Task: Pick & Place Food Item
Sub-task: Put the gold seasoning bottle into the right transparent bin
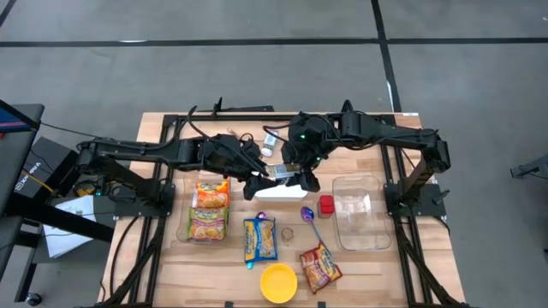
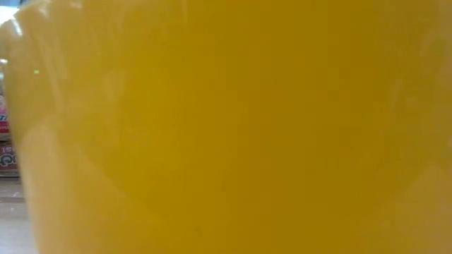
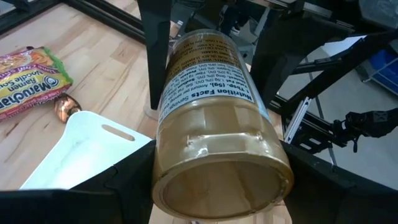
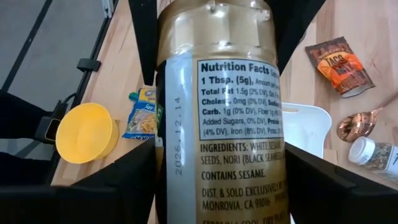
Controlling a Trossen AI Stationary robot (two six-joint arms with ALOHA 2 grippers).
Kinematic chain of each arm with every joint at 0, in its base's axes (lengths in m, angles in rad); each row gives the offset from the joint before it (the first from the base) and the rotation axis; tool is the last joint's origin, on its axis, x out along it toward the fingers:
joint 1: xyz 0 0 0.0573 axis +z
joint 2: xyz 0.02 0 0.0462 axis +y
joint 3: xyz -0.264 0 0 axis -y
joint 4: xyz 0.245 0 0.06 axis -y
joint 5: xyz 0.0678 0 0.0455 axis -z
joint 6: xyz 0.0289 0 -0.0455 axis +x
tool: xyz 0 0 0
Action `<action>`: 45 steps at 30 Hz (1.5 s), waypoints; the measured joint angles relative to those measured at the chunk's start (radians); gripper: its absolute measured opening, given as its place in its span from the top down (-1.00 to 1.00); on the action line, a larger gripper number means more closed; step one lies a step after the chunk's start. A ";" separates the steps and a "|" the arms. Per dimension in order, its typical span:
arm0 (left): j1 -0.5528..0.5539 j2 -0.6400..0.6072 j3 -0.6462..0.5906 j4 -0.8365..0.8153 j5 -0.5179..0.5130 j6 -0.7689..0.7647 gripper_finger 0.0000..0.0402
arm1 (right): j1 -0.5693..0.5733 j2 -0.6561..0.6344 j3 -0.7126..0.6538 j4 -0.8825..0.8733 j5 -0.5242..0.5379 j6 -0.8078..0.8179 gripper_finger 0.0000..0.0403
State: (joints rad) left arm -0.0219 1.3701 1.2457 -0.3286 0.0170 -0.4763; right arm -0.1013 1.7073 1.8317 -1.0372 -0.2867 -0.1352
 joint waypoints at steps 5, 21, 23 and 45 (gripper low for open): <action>0.000 0.000 0.000 0.005 -0.001 0.011 -0.56 | 0.000 0.000 0.000 0.001 0.003 0.005 -0.35; 0.009 -0.075 0.000 0.011 0.026 0.104 -0.63 | -0.067 -0.074 -0.002 -0.029 -0.032 0.001 -0.35; 0.009 -0.089 0.000 0.024 0.027 0.124 -0.64 | -0.086 -0.097 -0.001 -0.019 -0.052 0.015 -0.35; -0.095 -0.112 0.001 0.390 -0.367 0.919 -0.70 | -0.187 -0.344 -0.409 0.564 -0.450 0.450 -0.35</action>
State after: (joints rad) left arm -0.1173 1.2577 1.2471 0.0613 -0.3504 0.4427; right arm -0.2879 1.3636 1.4226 -0.4734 -0.7367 0.3146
